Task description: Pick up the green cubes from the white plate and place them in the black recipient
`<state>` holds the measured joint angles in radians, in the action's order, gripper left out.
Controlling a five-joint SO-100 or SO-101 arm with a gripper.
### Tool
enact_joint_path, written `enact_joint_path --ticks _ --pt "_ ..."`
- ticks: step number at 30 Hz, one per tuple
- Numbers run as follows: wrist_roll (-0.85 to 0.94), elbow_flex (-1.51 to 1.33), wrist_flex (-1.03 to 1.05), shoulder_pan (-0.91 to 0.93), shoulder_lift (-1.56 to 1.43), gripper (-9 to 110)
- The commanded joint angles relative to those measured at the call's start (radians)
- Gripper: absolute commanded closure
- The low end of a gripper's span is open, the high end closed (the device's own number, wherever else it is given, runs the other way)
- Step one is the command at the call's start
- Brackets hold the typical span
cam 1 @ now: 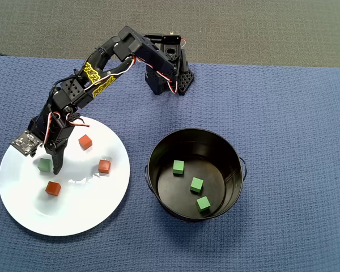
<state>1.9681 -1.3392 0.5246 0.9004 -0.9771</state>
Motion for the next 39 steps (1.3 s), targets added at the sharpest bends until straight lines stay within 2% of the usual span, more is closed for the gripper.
enact_joint_path --ticks 1,4,18,28,33,39 --pt "-0.012 0.077 -0.025 -0.003 -0.009 72" --pt "-0.017 0.083 -0.031 -0.005 0.003 73" --pt "-0.037 0.072 -0.035 -0.014 0.018 94" --pt "-0.044 0.032 -0.067 -0.015 0.014 98" --pt "-0.049 0.014 -0.077 -0.012 0.015 94" --pt "-0.048 -0.006 -0.092 -0.009 0.017 95"
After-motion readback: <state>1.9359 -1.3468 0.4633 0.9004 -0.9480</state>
